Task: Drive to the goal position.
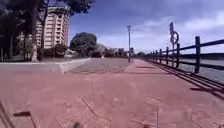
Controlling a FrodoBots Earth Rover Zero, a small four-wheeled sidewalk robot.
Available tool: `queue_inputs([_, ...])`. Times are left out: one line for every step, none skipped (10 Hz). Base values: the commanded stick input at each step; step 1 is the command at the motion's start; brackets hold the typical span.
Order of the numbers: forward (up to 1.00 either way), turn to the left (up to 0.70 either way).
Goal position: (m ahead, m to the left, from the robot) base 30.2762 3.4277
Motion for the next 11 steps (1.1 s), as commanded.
queue_inputs([0.70, 0.04])
queue_inputs([0.70, 0.09])
queue_inputs([0.70, 0.35])
queue_inputs([0.70, 0.35])
queue_inputs([0.70, 0.35])
queue_inputs([0.70, 0.35])
queue_inputs([0.70, 0.35])
queue_inputs([0.70, 0.35])
queue_inputs([0.70, 0.35])
queue_inputs([0.70, 0.35])
queue_inputs([0.70, 0.35])
